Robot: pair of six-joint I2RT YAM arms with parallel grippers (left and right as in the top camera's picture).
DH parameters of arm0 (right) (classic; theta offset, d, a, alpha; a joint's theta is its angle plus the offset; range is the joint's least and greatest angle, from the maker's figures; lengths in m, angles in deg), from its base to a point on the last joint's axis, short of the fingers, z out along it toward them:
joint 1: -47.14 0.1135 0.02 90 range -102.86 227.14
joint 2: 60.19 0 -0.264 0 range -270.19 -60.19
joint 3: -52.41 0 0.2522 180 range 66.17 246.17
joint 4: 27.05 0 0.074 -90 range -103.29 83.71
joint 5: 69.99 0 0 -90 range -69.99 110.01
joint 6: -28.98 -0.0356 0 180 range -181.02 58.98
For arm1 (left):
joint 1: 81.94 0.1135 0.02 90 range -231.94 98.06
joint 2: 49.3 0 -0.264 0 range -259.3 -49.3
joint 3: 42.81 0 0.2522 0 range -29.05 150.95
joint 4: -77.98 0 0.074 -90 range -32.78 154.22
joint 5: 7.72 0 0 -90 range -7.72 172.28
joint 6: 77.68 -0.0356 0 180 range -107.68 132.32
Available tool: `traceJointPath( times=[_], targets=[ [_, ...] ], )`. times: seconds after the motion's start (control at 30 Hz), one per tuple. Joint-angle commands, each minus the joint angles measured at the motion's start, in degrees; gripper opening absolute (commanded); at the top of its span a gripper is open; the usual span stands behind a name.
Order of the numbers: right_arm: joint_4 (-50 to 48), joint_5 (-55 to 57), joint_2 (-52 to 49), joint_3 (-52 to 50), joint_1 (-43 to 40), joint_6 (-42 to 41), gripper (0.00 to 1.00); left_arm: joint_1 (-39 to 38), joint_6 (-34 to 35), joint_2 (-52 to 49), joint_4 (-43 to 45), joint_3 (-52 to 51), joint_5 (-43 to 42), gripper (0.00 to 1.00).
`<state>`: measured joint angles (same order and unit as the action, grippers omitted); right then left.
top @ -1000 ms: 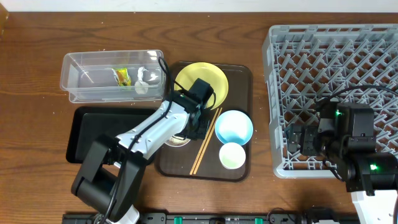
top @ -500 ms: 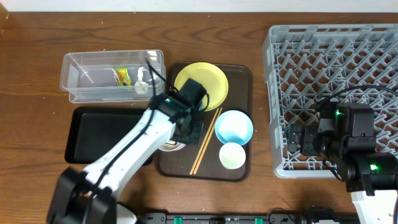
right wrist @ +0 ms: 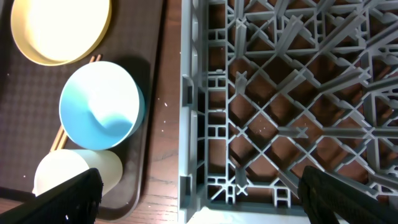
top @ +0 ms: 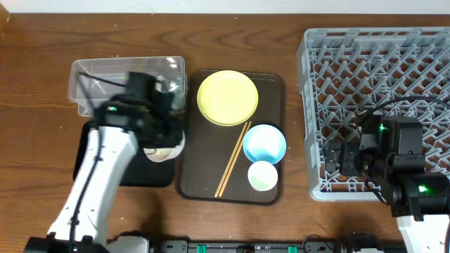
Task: Sort waste into correct bins and load items into the dishwasher rack
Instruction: 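Lift the pink bowl over the black tray and tip out the rice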
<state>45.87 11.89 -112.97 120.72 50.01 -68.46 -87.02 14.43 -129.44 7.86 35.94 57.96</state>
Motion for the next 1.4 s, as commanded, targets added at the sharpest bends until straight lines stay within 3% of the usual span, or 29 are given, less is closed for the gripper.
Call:
traceJointPath(
  times=[0.0,0.23,0.53,0.93,1.37],
  targets=[
    [0.48,-0.31,0.22,0.94,0.52,-0.68,0.99,7.76,-7.41,-1.46,-0.15,0.24,-15.08,0.06],
    [0.76,-0.31,0.22,0.94,0.52,-0.68,0.99,22.23,-12.0,-8.46,-0.02,-1.57,-34.75,0.06],
    [0.76,-0.31,0.22,0.94,0.52,-0.68,0.99,31.52,-11.96,-19.26,-1.05,-1.57,-47.5,0.06],
    [0.76,-0.31,0.22,0.94,0.52,-0.68,0.99,37.73,-11.96,-23.1,-9.2,-1.68,-54.47,0.06],
    [0.76,-0.31,0.22,0.94,0.52,-0.68,0.99,38.66,-11.91,-23.1,-15.91,-1.68,-63.78,0.06]
  ],
)
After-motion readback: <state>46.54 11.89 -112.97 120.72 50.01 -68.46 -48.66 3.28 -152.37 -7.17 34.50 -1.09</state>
